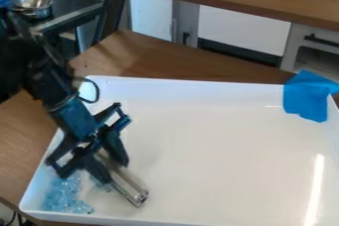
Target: Sweep into pile
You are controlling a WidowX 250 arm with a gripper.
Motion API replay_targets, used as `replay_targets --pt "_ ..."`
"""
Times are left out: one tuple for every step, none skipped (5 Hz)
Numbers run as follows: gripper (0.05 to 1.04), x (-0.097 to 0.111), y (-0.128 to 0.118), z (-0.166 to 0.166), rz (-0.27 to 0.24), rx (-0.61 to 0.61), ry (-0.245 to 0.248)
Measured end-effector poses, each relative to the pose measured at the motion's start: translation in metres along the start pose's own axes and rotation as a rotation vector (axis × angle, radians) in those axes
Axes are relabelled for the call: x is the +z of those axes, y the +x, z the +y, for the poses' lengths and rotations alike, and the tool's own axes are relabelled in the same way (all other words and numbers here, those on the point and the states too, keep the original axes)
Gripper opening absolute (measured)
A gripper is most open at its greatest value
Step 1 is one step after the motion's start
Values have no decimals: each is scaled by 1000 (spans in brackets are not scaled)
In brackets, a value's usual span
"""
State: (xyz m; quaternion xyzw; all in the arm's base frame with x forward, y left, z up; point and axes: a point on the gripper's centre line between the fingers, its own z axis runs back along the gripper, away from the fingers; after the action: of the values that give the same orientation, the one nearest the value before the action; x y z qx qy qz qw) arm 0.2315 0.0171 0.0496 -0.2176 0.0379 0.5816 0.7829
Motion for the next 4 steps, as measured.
replay_targets --pt "371 2 -1 4 -5 -12 10" --pt "371 7 0 -12 -35 -1 -8" --pt "371 7 5 -39 -54 8 3" --pt "371 -1 18 -55 -80 40 56"
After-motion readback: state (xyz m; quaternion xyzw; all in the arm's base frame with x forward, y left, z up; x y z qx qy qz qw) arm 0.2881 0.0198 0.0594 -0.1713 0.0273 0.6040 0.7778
